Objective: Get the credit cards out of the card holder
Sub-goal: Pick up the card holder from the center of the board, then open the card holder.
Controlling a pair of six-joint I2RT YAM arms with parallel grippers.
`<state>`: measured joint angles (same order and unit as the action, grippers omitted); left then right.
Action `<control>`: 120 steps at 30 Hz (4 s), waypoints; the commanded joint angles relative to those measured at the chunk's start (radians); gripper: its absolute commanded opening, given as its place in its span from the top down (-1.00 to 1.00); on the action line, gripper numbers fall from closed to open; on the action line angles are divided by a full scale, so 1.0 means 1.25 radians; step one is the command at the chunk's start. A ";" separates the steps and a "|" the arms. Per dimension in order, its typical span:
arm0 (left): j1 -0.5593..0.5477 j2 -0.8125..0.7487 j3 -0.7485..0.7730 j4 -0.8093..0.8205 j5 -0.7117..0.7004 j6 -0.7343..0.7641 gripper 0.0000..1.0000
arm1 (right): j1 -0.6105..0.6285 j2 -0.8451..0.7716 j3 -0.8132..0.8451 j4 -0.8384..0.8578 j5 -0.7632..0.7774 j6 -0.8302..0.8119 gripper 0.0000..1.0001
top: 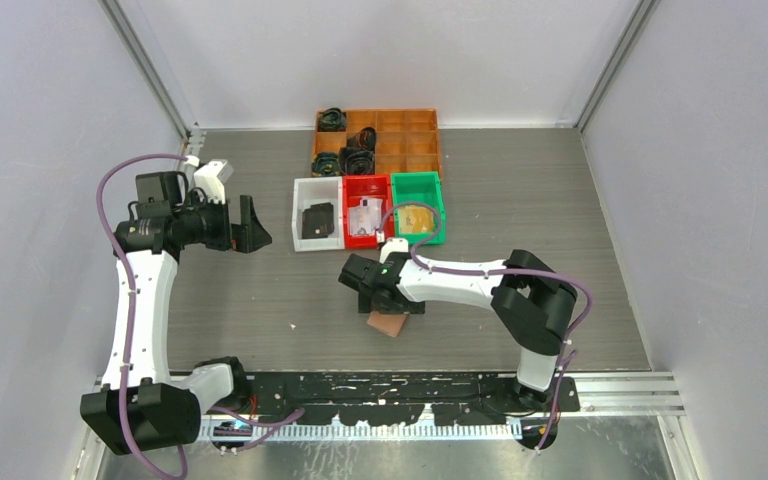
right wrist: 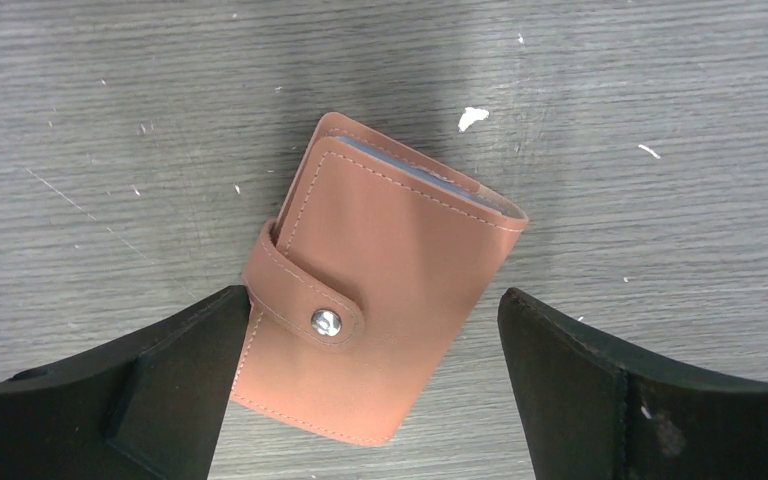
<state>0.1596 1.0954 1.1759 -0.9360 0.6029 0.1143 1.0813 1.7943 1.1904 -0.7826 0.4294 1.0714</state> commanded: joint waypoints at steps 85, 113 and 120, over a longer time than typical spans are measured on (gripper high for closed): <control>-0.117 -0.119 -0.048 0.113 0.219 -0.275 0.85 | -0.094 -0.043 0.442 0.296 -0.275 0.057 -0.89; -0.195 0.013 0.153 -0.375 0.422 0.173 1.00 | -0.283 -0.187 0.380 0.197 -1.124 -0.645 -0.99; -0.197 0.026 0.180 -0.429 0.443 0.216 1.00 | -0.282 -0.234 0.318 0.255 -1.149 -0.615 -0.95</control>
<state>-0.0811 1.1332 1.3460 -1.4185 1.0725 0.3271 0.7300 1.5787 1.6218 -0.5392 -0.9504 0.2909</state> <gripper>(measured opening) 0.248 0.982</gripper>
